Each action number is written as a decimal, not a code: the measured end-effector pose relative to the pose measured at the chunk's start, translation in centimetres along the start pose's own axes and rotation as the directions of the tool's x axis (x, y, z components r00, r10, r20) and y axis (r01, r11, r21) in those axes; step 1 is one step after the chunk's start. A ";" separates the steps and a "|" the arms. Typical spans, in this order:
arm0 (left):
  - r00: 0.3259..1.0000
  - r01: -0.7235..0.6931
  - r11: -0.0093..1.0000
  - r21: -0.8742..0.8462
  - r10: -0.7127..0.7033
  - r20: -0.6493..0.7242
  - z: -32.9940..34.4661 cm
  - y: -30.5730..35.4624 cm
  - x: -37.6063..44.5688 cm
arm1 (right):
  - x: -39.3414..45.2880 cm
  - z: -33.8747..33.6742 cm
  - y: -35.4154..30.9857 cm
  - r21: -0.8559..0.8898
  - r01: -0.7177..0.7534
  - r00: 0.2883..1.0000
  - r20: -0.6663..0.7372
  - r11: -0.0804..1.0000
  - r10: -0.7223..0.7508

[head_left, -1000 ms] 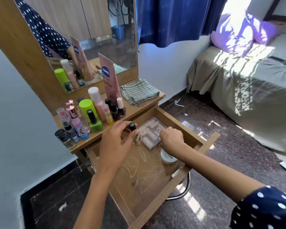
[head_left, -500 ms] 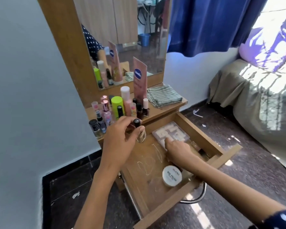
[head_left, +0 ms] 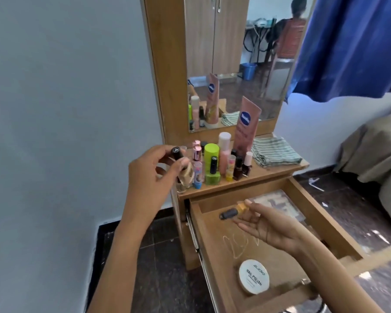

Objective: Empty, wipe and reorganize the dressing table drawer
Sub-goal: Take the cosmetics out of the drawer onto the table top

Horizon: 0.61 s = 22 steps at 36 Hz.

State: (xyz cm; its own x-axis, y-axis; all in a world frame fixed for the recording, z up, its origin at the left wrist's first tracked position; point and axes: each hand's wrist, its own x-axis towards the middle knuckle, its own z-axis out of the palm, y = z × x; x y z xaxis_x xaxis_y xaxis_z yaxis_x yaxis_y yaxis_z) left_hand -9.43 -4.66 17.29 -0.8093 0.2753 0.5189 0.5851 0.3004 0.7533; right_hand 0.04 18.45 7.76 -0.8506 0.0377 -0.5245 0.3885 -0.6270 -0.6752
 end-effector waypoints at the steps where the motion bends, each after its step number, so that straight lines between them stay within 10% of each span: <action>1: 1.000 0.002 1.000 -0.005 -0.002 -0.021 -0.5 -0.2 0.3 | 0.2 0.1 0.2 0.057 -0.019 0.999 0.035 0.998 0.017; 9: 0.997 0.033 0.999 0.029 -0.031 -0.065 -2.3 -3.1 3.6 | 0.9 0.6 1.2 0.173 -0.071 0.994 0.099 0.982 0.055; 22: 0.989 0.101 0.995 0.027 -0.103 0.108 0.8 -8.3 6.4 | 0.1 1.0 2.1 -0.220 0.273 0.962 0.088 0.937 -0.259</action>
State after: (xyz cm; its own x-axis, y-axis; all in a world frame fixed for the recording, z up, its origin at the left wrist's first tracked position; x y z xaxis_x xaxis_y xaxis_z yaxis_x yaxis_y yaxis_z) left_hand -19.42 -4.62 14.01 -0.8549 0.3400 0.3918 0.5019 0.3512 0.7904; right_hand 0.45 16.37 6.82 -0.9500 0.1306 -0.2837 0.2097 -0.4062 -0.8894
